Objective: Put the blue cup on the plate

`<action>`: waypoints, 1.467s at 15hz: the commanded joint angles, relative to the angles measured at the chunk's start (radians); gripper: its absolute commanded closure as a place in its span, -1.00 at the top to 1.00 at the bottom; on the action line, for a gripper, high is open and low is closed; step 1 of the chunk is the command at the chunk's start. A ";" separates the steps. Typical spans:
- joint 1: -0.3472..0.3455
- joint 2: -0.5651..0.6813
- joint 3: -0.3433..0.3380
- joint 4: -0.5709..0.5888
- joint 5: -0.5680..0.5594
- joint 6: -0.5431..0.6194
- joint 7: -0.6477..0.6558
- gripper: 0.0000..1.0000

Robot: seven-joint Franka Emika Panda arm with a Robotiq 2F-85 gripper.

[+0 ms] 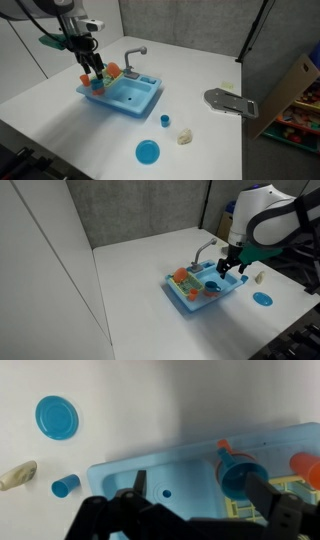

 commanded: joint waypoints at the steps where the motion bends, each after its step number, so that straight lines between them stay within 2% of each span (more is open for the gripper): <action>1: 0.009 0.032 -0.017 0.015 -0.006 0.039 -0.051 1.00; 9: 0.004 0.105 -0.018 0.039 0.008 0.090 -0.196 1.00; 22: 0.042 0.202 -0.023 0.119 0.010 0.115 -0.196 1.00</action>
